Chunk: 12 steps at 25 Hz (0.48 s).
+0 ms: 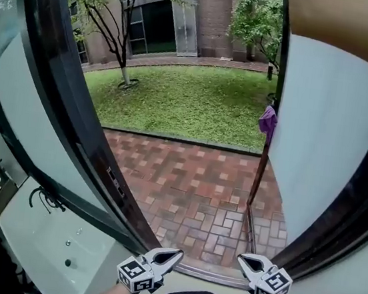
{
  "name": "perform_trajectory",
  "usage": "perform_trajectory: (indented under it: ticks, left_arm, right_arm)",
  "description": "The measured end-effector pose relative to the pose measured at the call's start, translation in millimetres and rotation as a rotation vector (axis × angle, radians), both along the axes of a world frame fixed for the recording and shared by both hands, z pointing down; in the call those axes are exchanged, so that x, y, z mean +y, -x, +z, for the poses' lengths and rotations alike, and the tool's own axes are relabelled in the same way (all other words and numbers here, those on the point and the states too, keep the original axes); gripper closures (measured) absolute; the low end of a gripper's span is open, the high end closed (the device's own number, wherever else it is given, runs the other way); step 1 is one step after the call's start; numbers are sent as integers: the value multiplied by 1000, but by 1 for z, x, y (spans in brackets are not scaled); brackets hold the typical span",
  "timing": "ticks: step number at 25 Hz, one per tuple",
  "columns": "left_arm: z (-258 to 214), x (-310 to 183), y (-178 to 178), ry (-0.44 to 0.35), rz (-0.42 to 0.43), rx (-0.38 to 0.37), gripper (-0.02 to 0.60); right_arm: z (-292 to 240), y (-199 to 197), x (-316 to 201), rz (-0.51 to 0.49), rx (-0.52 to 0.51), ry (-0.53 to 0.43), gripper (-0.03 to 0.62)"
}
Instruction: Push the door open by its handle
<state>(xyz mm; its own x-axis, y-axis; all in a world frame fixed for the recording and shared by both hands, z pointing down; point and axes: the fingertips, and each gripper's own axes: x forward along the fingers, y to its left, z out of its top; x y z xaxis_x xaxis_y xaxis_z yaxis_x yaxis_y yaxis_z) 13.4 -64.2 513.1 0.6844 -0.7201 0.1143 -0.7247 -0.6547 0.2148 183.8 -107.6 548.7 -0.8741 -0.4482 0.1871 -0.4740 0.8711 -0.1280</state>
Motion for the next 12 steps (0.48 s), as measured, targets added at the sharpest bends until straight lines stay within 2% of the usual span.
perform_trajectory:
  ticks: [2, 5, 8, 12]
  left_arm:
    - [-8, 9, 7, -21, 10, 9, 563]
    - [-15, 20, 38, -47, 27, 22, 563]
    - [-16, 37, 77, -64, 60, 14, 563]
    - [-4, 69, 140, -52, 105, -16, 563]
  right_arm:
    - [-8, -4, 12, 35, 8, -6, 594]
    - [-14, 11, 27, 81, 15, -29, 594]
    - [-19, 45, 40, 130, 22, -45, 594]
    - [-16, 96, 75, 228, -63, 22, 594]
